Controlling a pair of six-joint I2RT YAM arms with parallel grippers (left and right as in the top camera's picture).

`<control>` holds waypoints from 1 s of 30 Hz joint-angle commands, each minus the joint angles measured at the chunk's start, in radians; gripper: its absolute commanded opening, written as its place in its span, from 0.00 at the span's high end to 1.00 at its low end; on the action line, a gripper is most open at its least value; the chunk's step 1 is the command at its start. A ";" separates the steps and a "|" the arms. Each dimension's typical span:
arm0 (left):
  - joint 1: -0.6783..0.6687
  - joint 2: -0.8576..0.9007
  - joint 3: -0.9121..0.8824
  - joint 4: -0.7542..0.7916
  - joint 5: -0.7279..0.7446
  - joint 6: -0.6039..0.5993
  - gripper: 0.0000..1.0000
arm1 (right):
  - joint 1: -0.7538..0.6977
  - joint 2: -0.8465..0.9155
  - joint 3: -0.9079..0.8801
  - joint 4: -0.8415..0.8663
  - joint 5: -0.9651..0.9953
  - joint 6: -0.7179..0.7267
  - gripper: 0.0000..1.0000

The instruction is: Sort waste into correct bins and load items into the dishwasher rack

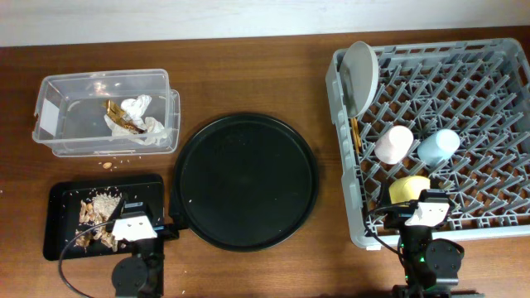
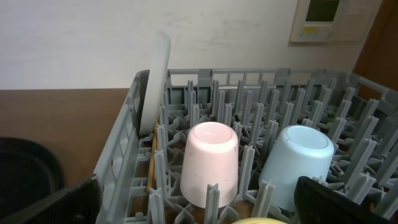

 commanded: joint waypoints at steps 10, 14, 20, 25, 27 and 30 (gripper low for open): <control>0.011 -0.012 -0.008 -0.001 0.026 0.142 0.01 | -0.006 -0.010 -0.007 -0.005 -0.001 -0.007 0.01; 0.011 -0.011 -0.008 -0.001 0.026 0.142 0.01 | -0.006 -0.010 -0.007 -0.005 -0.001 -0.007 0.01; 0.011 -0.011 -0.008 -0.001 0.026 0.142 0.01 | -0.006 -0.010 -0.007 -0.005 -0.001 -0.007 0.01; 0.011 -0.011 -0.008 -0.001 0.026 0.142 0.01 | -0.006 -0.010 -0.007 -0.005 -0.001 -0.007 0.01; 0.011 -0.011 -0.007 -0.001 0.026 0.142 0.01 | -0.006 -0.010 -0.007 -0.005 -0.001 -0.007 0.01; 0.011 -0.011 -0.008 -0.001 0.026 0.142 0.01 | -0.006 -0.010 -0.007 -0.005 -0.001 -0.007 0.01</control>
